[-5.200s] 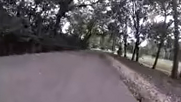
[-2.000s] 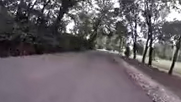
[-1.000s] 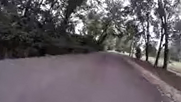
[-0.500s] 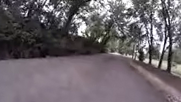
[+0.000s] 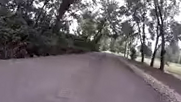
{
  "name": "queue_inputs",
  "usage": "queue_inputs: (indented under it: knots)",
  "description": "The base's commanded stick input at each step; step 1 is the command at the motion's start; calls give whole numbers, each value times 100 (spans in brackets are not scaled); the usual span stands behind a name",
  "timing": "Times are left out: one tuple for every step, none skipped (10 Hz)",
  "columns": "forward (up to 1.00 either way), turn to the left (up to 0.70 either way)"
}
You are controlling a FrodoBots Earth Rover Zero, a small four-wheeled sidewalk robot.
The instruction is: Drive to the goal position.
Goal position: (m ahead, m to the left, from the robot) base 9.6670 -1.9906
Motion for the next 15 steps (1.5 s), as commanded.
queue_inputs:
  knots:
    - [100,-15]
    - [100,-15]
    - [100,-15]
    - [100,-7]
    - [100,1]
    - [100,1]
    - [100,1]
    - [100,1]
    - [100,-7]
    - [100,-5]
    - [100,-4]
    - [100,-4]
    - [100,-4]
    - [100,-4]
    - [100,-2]
